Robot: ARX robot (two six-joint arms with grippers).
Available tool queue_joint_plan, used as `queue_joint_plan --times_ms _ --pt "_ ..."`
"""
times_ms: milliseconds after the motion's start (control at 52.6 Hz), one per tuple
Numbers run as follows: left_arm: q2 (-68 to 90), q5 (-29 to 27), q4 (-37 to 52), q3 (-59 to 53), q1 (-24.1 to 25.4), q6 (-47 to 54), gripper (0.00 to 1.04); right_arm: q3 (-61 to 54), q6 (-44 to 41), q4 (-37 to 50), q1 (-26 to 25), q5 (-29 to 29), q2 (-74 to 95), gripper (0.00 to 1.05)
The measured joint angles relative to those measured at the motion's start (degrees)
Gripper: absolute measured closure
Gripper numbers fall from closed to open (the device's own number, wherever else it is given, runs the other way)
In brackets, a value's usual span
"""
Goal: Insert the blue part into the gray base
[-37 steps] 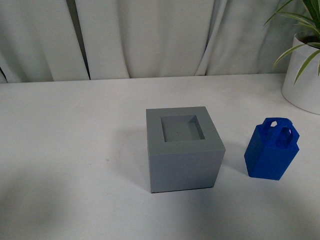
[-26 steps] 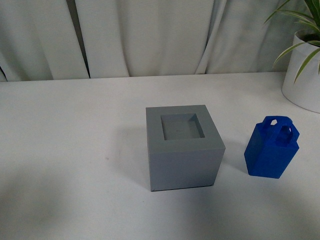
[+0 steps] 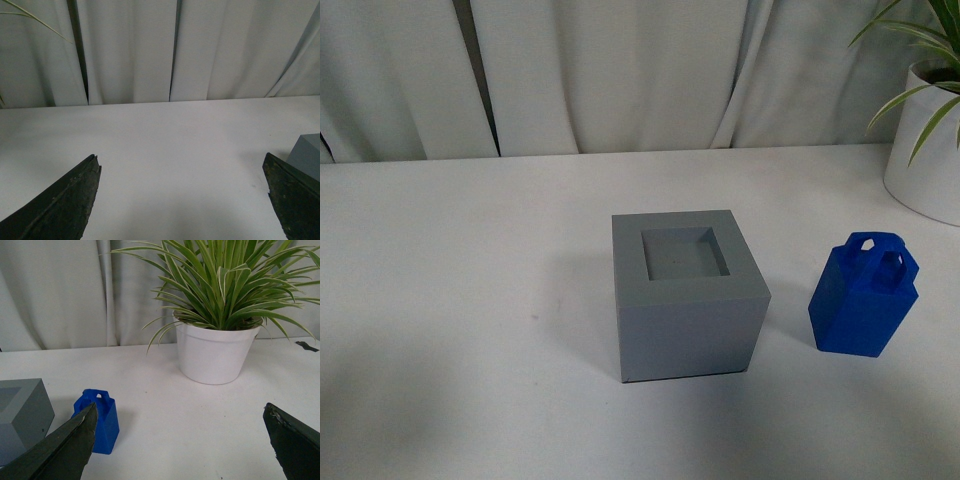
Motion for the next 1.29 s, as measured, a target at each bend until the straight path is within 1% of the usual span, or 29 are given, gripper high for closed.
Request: queue_joint_plan --times_ms 190,228,266,304,380,456,494,532,570,646,722,741,779,856,875,894,932,970,1046,1122,1198,1293 --pt "0.00 0.00 0.00 0.00 -0.02 0.00 0.06 0.00 0.00 -0.02 0.00 -0.02 0.02 0.07" --pt "0.00 0.00 0.00 0.00 0.00 0.02 0.06 0.44 -0.57 -1.55 -0.15 -0.83 0.61 0.07" --pt "0.00 0.00 0.00 0.00 -0.02 0.02 0.06 1.86 -1.07 -4.92 -0.55 -2.51 2.80 0.07" --pt "0.00 0.02 0.00 0.00 -0.02 0.00 0.06 3.04 -1.53 -4.87 -0.96 -3.87 6.34 0.07" --pt "0.00 0.02 0.00 0.00 0.00 0.00 0.06 6.36 -3.10 -0.37 -2.16 -7.23 15.21 0.07" --pt "0.00 0.02 0.00 0.00 0.00 0.00 0.06 12.24 -4.57 6.05 -3.21 -11.89 26.93 0.07" --pt "0.00 0.00 0.00 0.00 -0.02 0.00 0.06 16.50 -6.67 5.49 -3.06 -15.06 33.46 0.07" --pt "0.00 0.02 0.00 0.00 -0.02 0.00 0.06 20.50 -9.38 3.13 -2.71 -19.54 39.58 0.07" --pt "0.00 0.02 0.00 0.00 0.00 0.00 0.06 25.38 -14.03 -1.97 -2.58 -24.48 46.90 0.07" --pt "0.00 0.00 0.00 0.00 -0.02 0.02 0.06 33.05 -22.05 -10.01 -2.45 -29.83 57.02 0.07" --pt "0.00 0.00 0.00 0.00 0.00 0.00 0.06 40.33 -31.45 -17.88 -2.16 -31.89 63.98 0.07" --pt "0.00 0.02 0.00 0.00 0.00 0.02 0.06 42.84 -34.67 -20.83 -2.10 -31.95 66.05 0.07" --pt "0.00 0.02 0.00 0.00 0.00 0.02 0.06 45.29 -37.38 -23.78 -2.01 -31.89 68.08 0.07" --pt "0.00 0.00 0.00 0.00 0.00 0.00 0.06 51.63 -47.01 -32.63 -1.68 -31.26 73.37 0.07" --pt "0.00 0.00 0.00 0.00 0.00 0.00 0.06 52.33 -48.13 -33.64 -1.62 -30.99 73.99 0.07" --pt "0.00 0.00 0.00 0.00 -0.02 0.00 0.06 53.70 -49.81 -35.67 -1.46 -30.40 75.17 0.07" --pt "0.00 0.00 0.00 0.00 0.00 0.00 0.06 57.83 -56.35 -41.48 -0.81 -28.13 78.64 0.07" --pt "0.00 0.02 0.00 0.00 0.00 0.00 0.06 60.43 -60.63 -44.65 -0.31 -26.45 80.85 0.07" --pt "0.00 0.02 0.00 0.00 0.00 0.02 0.06 64.37 -65.46 -49.13 0.48 -24.11 84.08 0.07" --pt "0.00 0.00 0.00 0.00 0.00 0.00 0.06 70.88 -70.66 -54.36 2.14 -19.98 89.22 0.07" --pt "0.00 0.02 0.00 0.00 0.00 0.00 0.06 76.67 -72.98 -56.70 3.96 -16.63 93.90 0.07" --pt "0.00 0.02 0.00 0.00 -0.02 0.02 0.06 80.98 -74.34 -59.41 5.31 -14.53 97.90 0.07"
